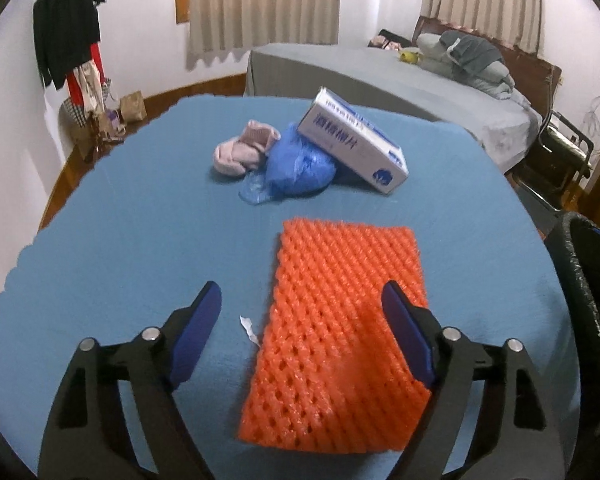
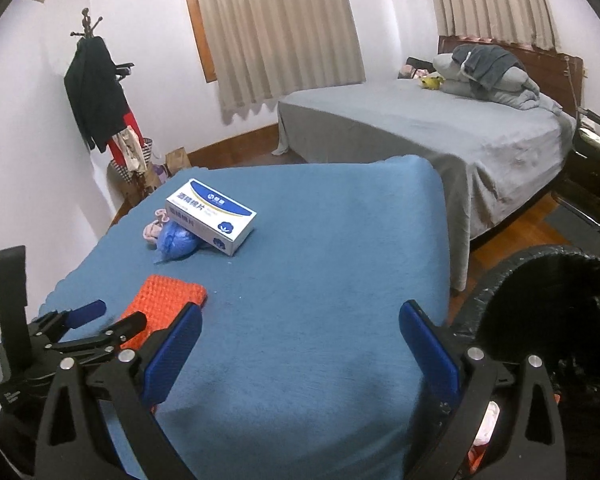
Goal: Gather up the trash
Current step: 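Return the left tool to the blanket and grasp the orange mesh pad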
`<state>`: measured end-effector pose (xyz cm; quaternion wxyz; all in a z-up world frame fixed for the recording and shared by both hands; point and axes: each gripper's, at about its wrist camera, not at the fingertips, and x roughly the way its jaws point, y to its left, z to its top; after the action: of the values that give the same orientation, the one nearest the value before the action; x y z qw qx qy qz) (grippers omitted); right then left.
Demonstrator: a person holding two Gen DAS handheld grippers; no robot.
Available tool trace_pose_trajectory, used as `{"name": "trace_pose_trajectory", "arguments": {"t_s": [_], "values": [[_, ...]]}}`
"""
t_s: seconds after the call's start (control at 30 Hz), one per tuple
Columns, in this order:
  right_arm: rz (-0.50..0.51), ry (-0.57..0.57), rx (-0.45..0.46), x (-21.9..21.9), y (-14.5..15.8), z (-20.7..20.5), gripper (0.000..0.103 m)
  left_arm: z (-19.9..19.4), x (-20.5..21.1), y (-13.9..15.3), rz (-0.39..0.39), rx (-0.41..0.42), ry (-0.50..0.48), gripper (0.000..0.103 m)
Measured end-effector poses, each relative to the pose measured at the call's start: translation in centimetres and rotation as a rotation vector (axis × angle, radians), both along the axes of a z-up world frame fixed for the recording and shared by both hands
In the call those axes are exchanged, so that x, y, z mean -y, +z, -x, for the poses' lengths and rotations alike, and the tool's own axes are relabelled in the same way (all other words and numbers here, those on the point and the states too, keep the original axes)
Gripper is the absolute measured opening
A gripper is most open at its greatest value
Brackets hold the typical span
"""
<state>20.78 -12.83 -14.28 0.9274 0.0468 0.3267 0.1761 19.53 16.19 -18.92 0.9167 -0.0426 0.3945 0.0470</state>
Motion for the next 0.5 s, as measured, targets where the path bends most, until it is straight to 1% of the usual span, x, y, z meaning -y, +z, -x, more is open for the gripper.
{"name": "trace_pose_trajectory", "arguments": {"t_s": [0.13,0.2,0.27,0.3,0.33,0.47,0.5], "values": [[0.003,0.0,-0.003,-0.1,-0.2,-0.3,0.097,-0.5,0.2,-0.9,0.016,-0.031,-0.017,0.072],[0.002,0.001,-0.003,-0.2,-0.2,-0.3,0.097,-0.6,0.2,-1.0,0.035,-0.038,-0.024,0.068],[0.003,0.006,-0.002,-0.5,-0.1,-0.4,0.097,-0.6,0.3,-1.1,0.068,-0.042,-0.036,0.058],[0.004,0.009,-0.001,-0.6,-0.1,-0.3,0.097,-0.5,0.3,-1.2,0.082,-0.041,-0.041,0.055],[0.006,0.012,0.0,-0.8,0.0,-0.3,0.097,-0.4,0.3,-1.1,0.092,-0.039,-0.049,0.05],[0.01,0.018,0.003,-1.2,0.1,-0.4,0.097,-0.2,0.6,-1.1,0.101,-0.025,-0.06,0.032],[0.01,0.019,0.004,-1.2,0.2,-0.4,0.097,-0.1,0.8,-1.1,0.1,-0.02,-0.061,0.03]]}}
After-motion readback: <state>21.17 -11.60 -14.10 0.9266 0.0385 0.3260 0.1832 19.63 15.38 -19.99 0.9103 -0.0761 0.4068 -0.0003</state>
